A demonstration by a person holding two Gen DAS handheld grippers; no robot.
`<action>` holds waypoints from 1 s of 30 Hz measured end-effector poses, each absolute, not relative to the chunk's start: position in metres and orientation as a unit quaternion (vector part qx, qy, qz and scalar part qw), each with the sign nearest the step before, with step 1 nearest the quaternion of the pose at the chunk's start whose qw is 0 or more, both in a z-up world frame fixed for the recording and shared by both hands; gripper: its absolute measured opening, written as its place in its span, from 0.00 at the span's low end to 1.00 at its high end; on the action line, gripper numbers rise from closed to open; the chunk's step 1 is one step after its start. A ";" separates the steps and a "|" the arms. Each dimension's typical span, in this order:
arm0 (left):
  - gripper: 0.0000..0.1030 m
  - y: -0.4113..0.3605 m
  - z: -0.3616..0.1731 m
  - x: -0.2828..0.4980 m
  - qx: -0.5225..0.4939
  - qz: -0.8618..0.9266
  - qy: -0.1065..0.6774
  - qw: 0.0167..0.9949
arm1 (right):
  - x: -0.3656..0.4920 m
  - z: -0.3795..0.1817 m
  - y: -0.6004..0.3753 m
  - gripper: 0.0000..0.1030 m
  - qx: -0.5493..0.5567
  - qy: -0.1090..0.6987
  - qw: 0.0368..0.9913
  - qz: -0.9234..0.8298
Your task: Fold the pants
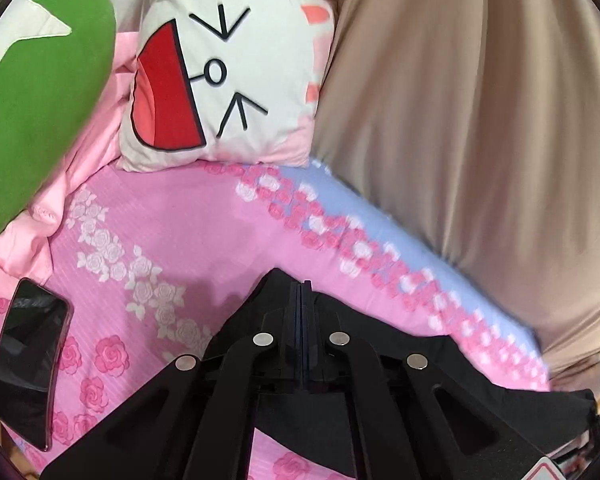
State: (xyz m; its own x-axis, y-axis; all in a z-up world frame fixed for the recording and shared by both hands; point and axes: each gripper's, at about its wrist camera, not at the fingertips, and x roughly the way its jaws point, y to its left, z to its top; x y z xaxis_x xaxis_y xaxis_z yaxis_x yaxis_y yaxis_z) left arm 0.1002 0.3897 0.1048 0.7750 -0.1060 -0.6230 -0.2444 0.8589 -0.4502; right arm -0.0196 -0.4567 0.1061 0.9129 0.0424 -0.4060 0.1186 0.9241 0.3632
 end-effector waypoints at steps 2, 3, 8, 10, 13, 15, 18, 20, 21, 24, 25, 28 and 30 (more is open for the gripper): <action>0.00 0.393 0.088 0.100 -0.245 0.056 0.363 0.897 | -0.001 0.049 -0.473 0.11 0.185 0.308 0.932 -0.054; 0.00 0.393 0.073 0.099 -0.235 0.065 0.382 0.892 | 0.007 0.015 -0.483 0.12 0.190 0.358 0.911 -0.078; 0.00 0.377 0.027 0.082 -0.227 0.060 0.422 0.875 | -0.033 -0.051 -0.523 0.36 0.285 0.367 0.876 -0.124; 0.00 0.358 0.025 0.075 -0.202 0.056 0.423 0.881 | -0.046 -0.044 -0.526 0.37 0.282 0.355 0.880 -0.141; 0.00 0.322 0.033 0.067 -0.173 0.039 0.413 0.893 | -0.059 -0.023 -0.519 0.39 0.261 0.333 0.892 -0.158; 0.00 0.298 0.037 0.066 -0.170 0.016 0.406 0.898 | -0.061 -0.012 -0.508 0.39 0.250 0.313 0.906 -0.138; 0.00 0.254 0.038 0.068 -0.158 -0.023 0.406 0.900 | -0.040 -0.004 -0.485 0.38 0.222 0.321 0.915 -0.099; 0.00 0.225 0.032 0.073 -0.141 -0.036 0.415 0.898 | -0.022 -0.010 -0.478 0.38 0.208 0.335 0.914 -0.095; 0.01 0.216 0.030 0.075 -0.131 -0.035 0.416 0.899 | -0.011 -0.015 -0.478 0.38 0.204 0.341 0.913 -0.094; 0.02 0.188 0.015 0.083 -0.107 -0.029 0.430 0.896 | 0.016 -0.047 -0.500 0.36 0.203 0.374 0.891 -0.156; 0.02 0.185 0.011 0.083 -0.105 -0.023 0.430 0.896 | 0.017 -0.054 -0.504 0.38 0.215 0.382 0.884 -0.165; 0.02 0.182 0.007 0.082 -0.105 -0.011 0.423 0.900 | 0.006 -0.042 -0.500 0.41 0.259 0.344 0.890 -0.147; 0.02 0.181 0.006 0.082 -0.102 -0.010 0.419 0.902 | 0.004 -0.032 -0.480 0.41 0.223 0.331 0.909 -0.118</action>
State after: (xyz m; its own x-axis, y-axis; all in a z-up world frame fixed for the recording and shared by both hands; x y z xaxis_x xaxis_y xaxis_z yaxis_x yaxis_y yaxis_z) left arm 0.0820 0.1807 0.0061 0.6494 -0.1033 -0.7534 -0.0679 0.9789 -0.1927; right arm 0.0039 -0.4803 -0.0318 0.7535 -0.0669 -0.6541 0.3624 0.8723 0.3283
